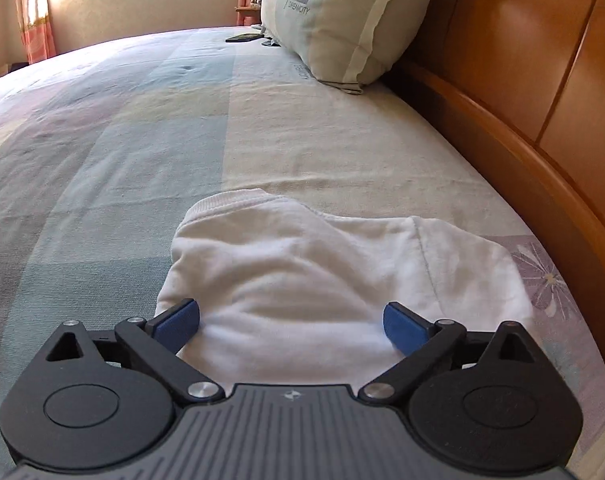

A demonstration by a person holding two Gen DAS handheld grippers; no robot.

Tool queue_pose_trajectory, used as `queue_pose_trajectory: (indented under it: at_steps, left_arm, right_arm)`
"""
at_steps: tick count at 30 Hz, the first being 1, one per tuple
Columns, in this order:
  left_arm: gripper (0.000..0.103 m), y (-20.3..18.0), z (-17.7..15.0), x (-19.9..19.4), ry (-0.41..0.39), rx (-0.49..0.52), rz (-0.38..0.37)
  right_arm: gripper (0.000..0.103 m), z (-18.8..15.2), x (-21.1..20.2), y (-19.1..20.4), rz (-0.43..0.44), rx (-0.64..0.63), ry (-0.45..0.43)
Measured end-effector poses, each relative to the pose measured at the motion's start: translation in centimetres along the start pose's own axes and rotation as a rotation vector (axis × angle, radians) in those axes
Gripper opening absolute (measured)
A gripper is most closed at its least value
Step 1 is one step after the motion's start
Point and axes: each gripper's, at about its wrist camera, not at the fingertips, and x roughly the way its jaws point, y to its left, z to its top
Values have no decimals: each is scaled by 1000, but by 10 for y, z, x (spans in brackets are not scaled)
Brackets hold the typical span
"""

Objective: Fold clothes

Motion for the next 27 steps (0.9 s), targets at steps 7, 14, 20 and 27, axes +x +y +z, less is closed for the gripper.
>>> queue_pose_trajectory:
  at_steps: [7,14,20,27]
  left_arm:
    - [74,-6,-4,4,17,14,-24]
    - [74,-6,16,19,37,-48,-137]
    - [75,6,74,86,98,-290,-351]
    - [75,14,114,206,253,-531,-393]
  right_arm:
    - [103,-71,-56,-14,-5,11,6]
    - [103,-106,-92,-17,-38,80,-7]
    - [103,-97,-105,15,3,-11,-154]
    - [103,-86,-79,25,61,60,-180]
